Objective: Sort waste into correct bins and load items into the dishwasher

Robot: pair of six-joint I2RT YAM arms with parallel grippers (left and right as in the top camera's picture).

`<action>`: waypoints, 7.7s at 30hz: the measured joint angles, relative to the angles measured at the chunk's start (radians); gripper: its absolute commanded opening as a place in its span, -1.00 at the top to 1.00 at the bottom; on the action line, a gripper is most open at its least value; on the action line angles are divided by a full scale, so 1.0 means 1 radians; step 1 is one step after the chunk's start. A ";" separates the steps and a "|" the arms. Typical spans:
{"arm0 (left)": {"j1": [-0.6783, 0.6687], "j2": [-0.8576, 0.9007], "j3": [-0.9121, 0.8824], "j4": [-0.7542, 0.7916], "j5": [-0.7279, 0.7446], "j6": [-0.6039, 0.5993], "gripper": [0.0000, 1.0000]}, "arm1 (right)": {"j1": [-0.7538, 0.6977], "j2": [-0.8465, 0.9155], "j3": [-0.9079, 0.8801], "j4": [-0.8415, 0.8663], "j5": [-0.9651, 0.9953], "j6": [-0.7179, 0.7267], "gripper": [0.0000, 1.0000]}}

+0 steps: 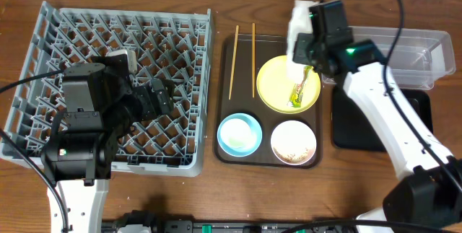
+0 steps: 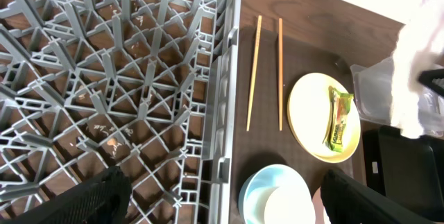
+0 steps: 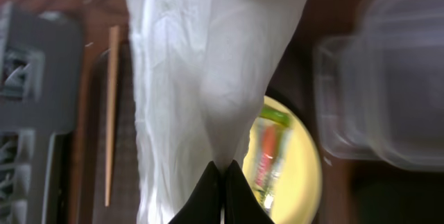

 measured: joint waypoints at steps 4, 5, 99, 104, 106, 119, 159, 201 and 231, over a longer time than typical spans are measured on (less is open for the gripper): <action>0.000 0.000 0.000 0.000 0.000 0.000 -0.84 | -0.108 -0.029 0.000 -0.063 0.018 0.110 0.98; 0.000 0.000 0.000 0.000 0.000 0.000 -0.84 | -0.143 -0.032 0.000 -0.078 0.023 0.140 0.98; 0.000 0.000 0.000 -0.034 0.000 -0.008 -0.83 | -0.116 -0.112 0.009 -0.233 -0.490 -0.237 0.16; 0.000 0.000 0.000 -0.046 -0.017 -0.014 -0.83 | 0.084 -0.066 0.009 -0.316 -0.490 -0.299 0.21; 0.000 0.000 0.000 -0.048 -0.026 -0.014 -0.83 | 0.153 -0.045 0.008 -0.322 -0.472 -0.310 0.21; 0.000 -0.047 0.000 -0.050 -0.083 -0.014 -0.83 | 0.340 0.097 0.008 -0.228 -0.296 -0.289 0.24; 0.000 -0.058 0.000 0.079 0.126 -0.097 -0.85 | 0.261 0.011 0.009 -0.243 -0.378 -0.278 0.98; -0.003 0.120 0.002 0.441 1.083 -0.178 -0.74 | 0.095 -0.145 0.029 0.363 -1.225 -0.398 0.98; -0.051 0.119 0.002 0.473 1.127 -0.174 -0.84 | -0.013 -0.145 0.029 0.390 -1.408 -0.280 0.98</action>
